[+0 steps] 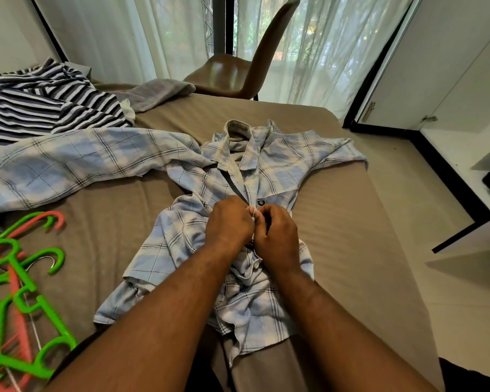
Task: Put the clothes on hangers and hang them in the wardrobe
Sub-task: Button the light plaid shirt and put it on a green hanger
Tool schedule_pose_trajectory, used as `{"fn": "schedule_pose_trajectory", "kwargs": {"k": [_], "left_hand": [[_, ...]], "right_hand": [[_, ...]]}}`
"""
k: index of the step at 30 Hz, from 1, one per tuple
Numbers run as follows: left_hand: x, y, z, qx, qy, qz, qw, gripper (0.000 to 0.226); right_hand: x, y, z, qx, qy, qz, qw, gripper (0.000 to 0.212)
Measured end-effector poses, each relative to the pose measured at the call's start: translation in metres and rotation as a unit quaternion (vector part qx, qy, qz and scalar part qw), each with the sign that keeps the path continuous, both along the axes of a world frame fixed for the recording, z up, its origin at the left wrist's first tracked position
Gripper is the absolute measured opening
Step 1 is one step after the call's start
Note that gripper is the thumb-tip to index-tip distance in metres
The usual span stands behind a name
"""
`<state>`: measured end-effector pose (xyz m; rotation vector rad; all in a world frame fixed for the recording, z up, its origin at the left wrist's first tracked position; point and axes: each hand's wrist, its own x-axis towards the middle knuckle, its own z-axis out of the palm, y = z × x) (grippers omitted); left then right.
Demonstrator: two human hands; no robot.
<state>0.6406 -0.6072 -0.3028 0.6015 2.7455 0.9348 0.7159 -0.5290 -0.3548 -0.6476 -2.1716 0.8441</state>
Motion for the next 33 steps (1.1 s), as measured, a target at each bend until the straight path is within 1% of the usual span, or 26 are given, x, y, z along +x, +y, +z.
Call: {"fn": "schedule_pose_trajectory", "kwargs": {"k": [4, 7, 9, 11, 13, 15, 17, 18, 20, 22, 23, 24, 25, 26, 28, 29, 31, 33], "left_hand": [[-0.002, -0.003, 0.004, 0.046, -0.07, 0.009, 0.996, 0.032], [-0.001, -0.005, 0.005, 0.085, -0.087, 0.018, 0.992, 0.025], [0.001, -0.004, 0.006, 0.089, -0.07, 0.017, 0.993, 0.023], [0.002, -0.002, 0.006, 0.08, -0.034, 0.014, 0.996, 0.025], [0.005, 0.001, 0.005, 0.061, 0.001, 0.014, 0.998, 0.025], [0.005, 0.002, 0.001, 0.051, 0.014, 0.018, 0.998, 0.021], [0.003, 0.001, -0.001, 0.062, 0.005, 0.019, 0.998, 0.018], [0.002, 0.001, -0.002, 0.071, -0.001, 0.016, 0.997, 0.017], [-0.001, 0.001, -0.003, 0.09, -0.009, 0.002, 0.996, 0.016], [-0.001, 0.001, -0.004, 0.092, -0.019, -0.015, 0.995, 0.016], [-0.002, 0.0, -0.004, 0.086, -0.026, -0.025, 0.996, 0.016], [-0.003, -0.002, -0.004, 0.076, -0.034, -0.036, 0.996, 0.016], [-0.004, -0.004, -0.003, 0.063, -0.039, -0.055, 0.996, 0.016], [-0.004, -0.005, 0.0, 0.047, -0.043, -0.079, 0.995, 0.015], [-0.003, -0.01, 0.009, 0.014, -0.045, -0.143, 0.989, 0.014], [-0.002, -0.012, 0.014, -0.001, -0.047, -0.176, 0.983, 0.016], [0.002, -0.018, 0.025, -0.025, -0.07, -0.231, 0.97, 0.023], [0.004, -0.025, 0.033, -0.061, -0.088, -0.282, 0.954, 0.027]], "right_hand": [[0.003, -0.002, 0.004, -0.009, 0.027, 0.001, 1.0, 0.005], [0.005, 0.001, 0.007, -0.019, 0.029, 0.015, 0.999, 0.007], [0.006, 0.002, 0.011, -0.042, 0.029, 0.025, 0.998, 0.008], [0.007, 0.001, 0.015, -0.077, 0.032, 0.021, 0.996, 0.006], [0.005, 0.004, 0.016, -0.135, 0.02, 0.013, 0.991, 0.006], [0.001, 0.011, 0.018, -0.248, 0.004, 0.035, 0.968, 0.009], [-0.001, 0.019, 0.025, -0.38, 0.005, 0.071, 0.922, 0.011], [-0.002, 0.023, 0.03, -0.43, 0.004, 0.084, 0.899, 0.012], [0.0, 0.029, 0.041, -0.495, -0.006, 0.109, 0.862, 0.012], [0.001, 0.033, 0.046, -0.52, -0.014, 0.129, 0.844, 0.012], [0.0, 0.034, 0.047, -0.519, -0.022, 0.127, 0.845, 0.014], [-0.001, 0.034, 0.049, -0.506, -0.034, 0.117, 0.854, 0.021], [-0.003, 0.035, 0.051, -0.473, -0.053, 0.104, 0.873, 0.031], [-0.007, 0.036, 0.052, -0.421, -0.075, 0.085, 0.9, 0.038], [-0.015, 0.039, 0.057, -0.274, -0.116, 0.042, 0.954, 0.043], [-0.018, 0.041, 0.059, -0.204, -0.139, 0.027, 0.969, 0.043], [-0.019, 0.043, 0.064, -0.121, -0.192, 0.019, 0.974, 0.038], [-0.012, 0.04, 0.066, -0.085, -0.24, 0.025, 0.967, 0.025]]}}
